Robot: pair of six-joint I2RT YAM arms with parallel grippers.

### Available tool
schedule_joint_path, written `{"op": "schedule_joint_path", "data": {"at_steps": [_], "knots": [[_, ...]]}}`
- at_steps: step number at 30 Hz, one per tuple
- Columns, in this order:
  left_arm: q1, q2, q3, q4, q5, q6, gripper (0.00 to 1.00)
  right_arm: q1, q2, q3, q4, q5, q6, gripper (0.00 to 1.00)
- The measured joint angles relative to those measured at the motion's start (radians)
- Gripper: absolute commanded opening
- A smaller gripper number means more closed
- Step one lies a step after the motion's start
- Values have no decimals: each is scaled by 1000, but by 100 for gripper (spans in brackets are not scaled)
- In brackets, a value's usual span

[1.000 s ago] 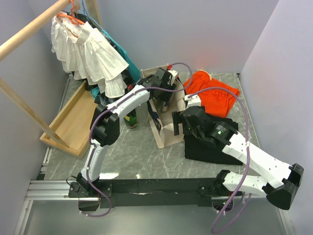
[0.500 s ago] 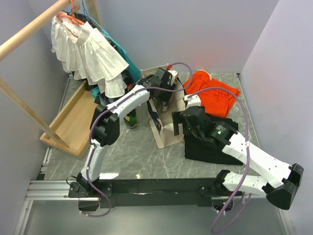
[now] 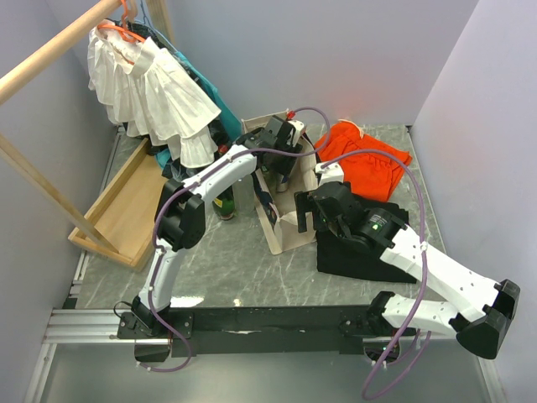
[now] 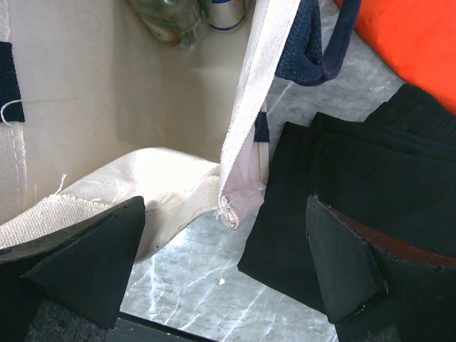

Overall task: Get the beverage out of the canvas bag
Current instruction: Take out the drink from the canvas bag.

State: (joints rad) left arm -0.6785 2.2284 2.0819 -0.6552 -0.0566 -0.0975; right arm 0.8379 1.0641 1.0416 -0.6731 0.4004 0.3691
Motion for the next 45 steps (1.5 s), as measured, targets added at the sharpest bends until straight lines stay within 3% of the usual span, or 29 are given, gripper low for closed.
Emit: {"op": "schedule_joint_path", "data": {"at_steps": [45], "knots": [[-19,-43,84,-130,42,8,1,0,0,0,-1,0,5,100]]}}
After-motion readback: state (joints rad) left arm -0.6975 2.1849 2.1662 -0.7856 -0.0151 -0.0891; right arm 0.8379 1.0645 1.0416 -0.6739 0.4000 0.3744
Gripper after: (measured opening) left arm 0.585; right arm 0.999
